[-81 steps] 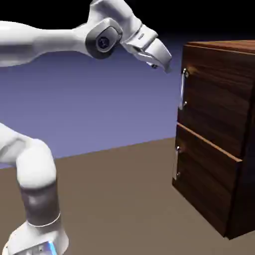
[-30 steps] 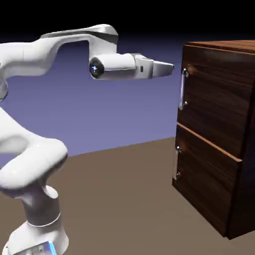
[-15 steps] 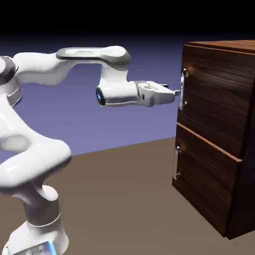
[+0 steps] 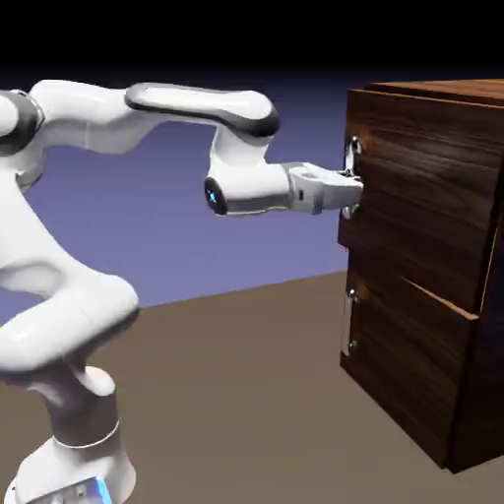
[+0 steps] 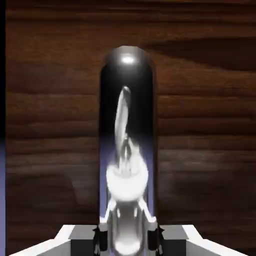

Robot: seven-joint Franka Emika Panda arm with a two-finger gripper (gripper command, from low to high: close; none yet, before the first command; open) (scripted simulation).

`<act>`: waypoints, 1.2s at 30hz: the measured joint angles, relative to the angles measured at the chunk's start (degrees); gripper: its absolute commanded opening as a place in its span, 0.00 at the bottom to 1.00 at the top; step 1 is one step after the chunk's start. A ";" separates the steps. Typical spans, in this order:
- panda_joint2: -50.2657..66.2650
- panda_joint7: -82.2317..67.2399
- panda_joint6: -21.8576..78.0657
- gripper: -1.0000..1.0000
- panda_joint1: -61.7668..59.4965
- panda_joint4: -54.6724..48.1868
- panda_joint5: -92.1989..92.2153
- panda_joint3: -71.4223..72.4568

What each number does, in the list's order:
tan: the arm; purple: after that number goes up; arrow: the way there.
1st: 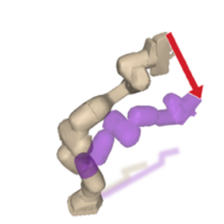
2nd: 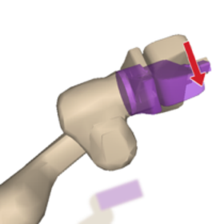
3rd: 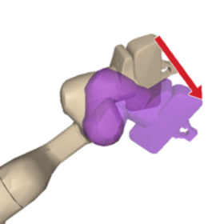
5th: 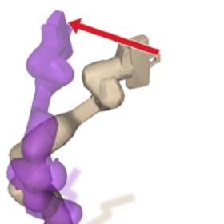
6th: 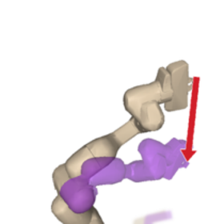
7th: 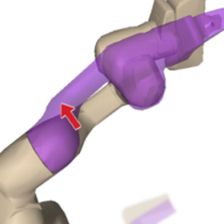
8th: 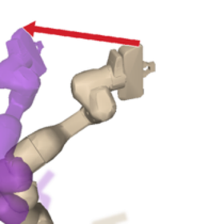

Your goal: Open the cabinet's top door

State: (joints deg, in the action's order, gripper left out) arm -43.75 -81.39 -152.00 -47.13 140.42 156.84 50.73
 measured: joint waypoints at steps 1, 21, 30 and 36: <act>-0.41 1.09 1.45 0.00 1.96 1.68 -2.24 -2.08; -9.57 15.30 40.29 0.00 13.74 22.26 -51.40 -42.08; 0.17 12.77 62.02 0.00 10.52 16.56 -73.40 -59.44; 12.03 8.96 76.83 0.00 10.92 6.82 -84.97 -68.90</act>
State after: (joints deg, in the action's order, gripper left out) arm -31.72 -72.43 -75.17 -36.21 147.24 71.87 -18.17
